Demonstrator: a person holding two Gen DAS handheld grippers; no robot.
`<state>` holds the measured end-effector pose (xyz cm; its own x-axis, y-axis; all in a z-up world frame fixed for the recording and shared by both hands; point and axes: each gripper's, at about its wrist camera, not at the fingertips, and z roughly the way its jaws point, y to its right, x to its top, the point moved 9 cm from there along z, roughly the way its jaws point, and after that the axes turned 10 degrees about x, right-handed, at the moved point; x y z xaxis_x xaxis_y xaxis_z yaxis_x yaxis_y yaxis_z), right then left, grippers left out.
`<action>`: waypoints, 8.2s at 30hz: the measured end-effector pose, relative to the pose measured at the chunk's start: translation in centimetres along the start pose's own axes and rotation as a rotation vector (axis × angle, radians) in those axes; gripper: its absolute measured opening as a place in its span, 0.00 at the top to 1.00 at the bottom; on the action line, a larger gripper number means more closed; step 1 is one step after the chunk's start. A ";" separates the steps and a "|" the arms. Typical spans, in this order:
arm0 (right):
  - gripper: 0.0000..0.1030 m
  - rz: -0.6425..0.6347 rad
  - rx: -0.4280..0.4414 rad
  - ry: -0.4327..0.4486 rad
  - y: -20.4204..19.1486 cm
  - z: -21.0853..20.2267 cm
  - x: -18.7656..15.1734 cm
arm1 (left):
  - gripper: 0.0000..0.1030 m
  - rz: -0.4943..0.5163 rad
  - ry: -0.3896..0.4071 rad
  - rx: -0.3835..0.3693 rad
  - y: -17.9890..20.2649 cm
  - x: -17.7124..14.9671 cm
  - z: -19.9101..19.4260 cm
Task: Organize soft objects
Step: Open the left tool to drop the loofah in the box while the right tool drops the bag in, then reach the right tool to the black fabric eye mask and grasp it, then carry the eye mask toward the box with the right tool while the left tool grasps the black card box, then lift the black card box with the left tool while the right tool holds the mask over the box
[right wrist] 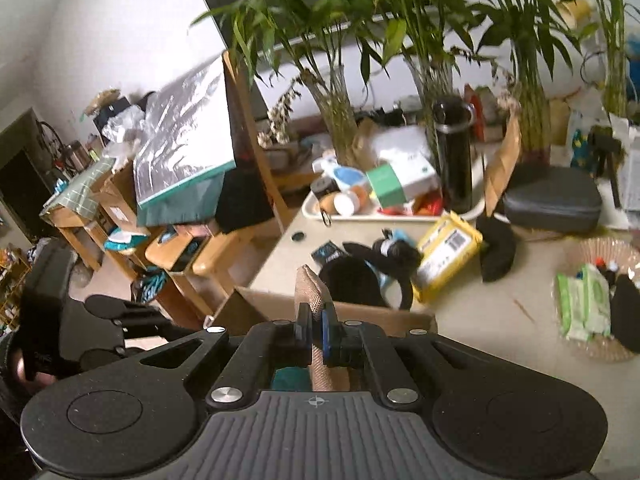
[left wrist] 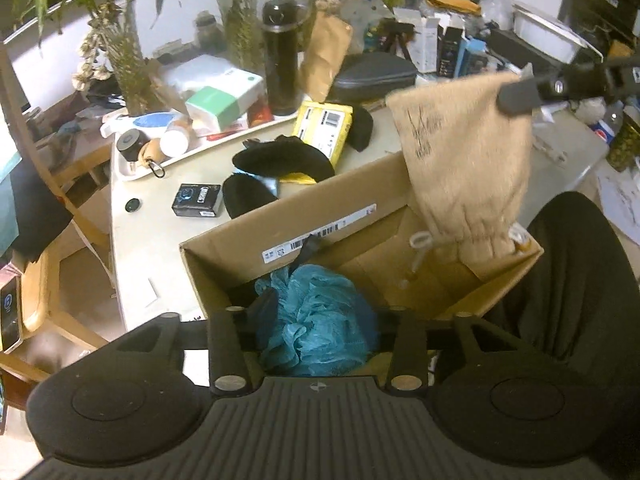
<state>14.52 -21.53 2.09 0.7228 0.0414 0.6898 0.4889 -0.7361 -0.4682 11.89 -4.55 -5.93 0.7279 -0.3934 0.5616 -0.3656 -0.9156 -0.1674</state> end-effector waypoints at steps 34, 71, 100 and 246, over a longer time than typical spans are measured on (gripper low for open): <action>0.00 -0.076 -0.217 -0.062 0.5 5.8 -1.2 | 0.54 -0.288 0.139 -0.002 -3.9 4.0 -0.5; 0.00 -0.059 -0.351 0.026 13.0 7.7 1.8 | 0.48 -0.270 0.194 0.086 -7.9 4.7 1.7; 0.00 -0.239 -0.162 -0.187 16.9 18.3 1.6 | 0.48 -0.275 0.224 0.093 -10.4 4.6 4.2; 0.89 -0.110 0.020 0.118 6.8 0.9 1.1 | 0.39 -0.053 0.330 -0.024 -6.3 4.2 -0.2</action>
<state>19.09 -25.85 -0.87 0.6029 0.0404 0.7968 0.5722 -0.7178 -0.3966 17.17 -0.44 -2.35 0.5203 -0.2934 0.8020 -0.3486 -0.9303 -0.1141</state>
